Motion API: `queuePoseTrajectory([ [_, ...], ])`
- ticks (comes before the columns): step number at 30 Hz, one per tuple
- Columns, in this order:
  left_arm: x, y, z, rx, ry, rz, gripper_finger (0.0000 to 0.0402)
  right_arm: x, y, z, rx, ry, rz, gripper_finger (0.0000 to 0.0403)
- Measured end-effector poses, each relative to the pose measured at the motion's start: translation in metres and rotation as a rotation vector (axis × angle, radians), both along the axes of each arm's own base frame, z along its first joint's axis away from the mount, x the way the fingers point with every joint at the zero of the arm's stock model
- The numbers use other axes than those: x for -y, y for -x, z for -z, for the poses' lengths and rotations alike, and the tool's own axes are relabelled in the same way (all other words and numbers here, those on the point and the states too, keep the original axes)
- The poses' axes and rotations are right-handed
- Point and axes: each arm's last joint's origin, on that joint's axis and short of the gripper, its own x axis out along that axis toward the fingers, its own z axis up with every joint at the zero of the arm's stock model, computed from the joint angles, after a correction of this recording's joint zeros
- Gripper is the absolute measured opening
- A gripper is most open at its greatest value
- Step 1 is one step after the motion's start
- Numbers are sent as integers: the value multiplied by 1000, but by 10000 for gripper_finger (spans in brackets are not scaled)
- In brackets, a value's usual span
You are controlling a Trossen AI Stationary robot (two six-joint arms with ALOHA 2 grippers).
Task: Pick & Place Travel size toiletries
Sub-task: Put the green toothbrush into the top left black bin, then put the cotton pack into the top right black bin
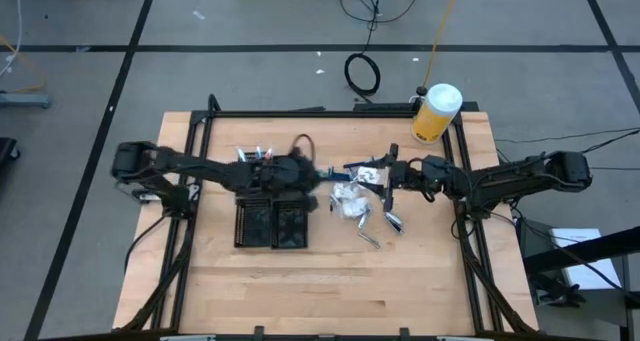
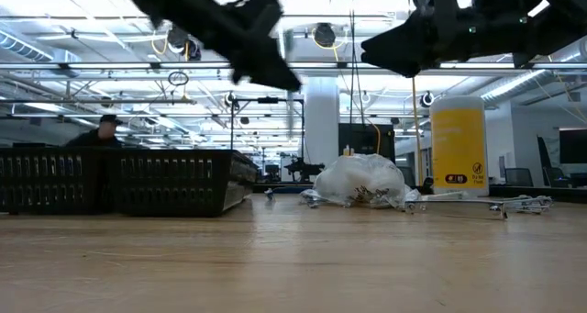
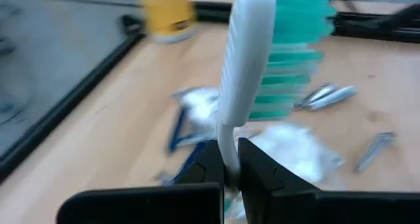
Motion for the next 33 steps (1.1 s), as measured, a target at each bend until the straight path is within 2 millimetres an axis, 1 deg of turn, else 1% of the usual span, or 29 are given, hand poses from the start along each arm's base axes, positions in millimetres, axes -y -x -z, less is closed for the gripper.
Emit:
queuePoseTrajectory([
  [3,-4,36,-4,8,34,-107,13,0,3,-2,-2,-9,8,239],
  [6,-7,72,0,-8,99,-215,9,1,5,-3,-9,-9,27,233],
  [8,-8,94,5,-28,177,-278,9,1,6,-2,-18,-10,28,229],
  [10,-9,112,7,-27,261,-346,11,1,5,-1,-26,-9,28,225],
  [13,-8,136,16,-76,350,-433,16,1,5,-2,-22,-9,30,219],
  [16,-7,147,24,-88,397,-477,12,2,6,-2,-22,-11,36,216],
  [21,-7,152,34,-116,407,-496,13,3,6,-1,-28,-11,41,216],
  [27,-7,151,37,-124,408,-498,69,3,6,-1,-30,-12,39,213],
  [33,-6,152,37,-114,450,-516,128,3,6,0,-44,-13,39,213],
])
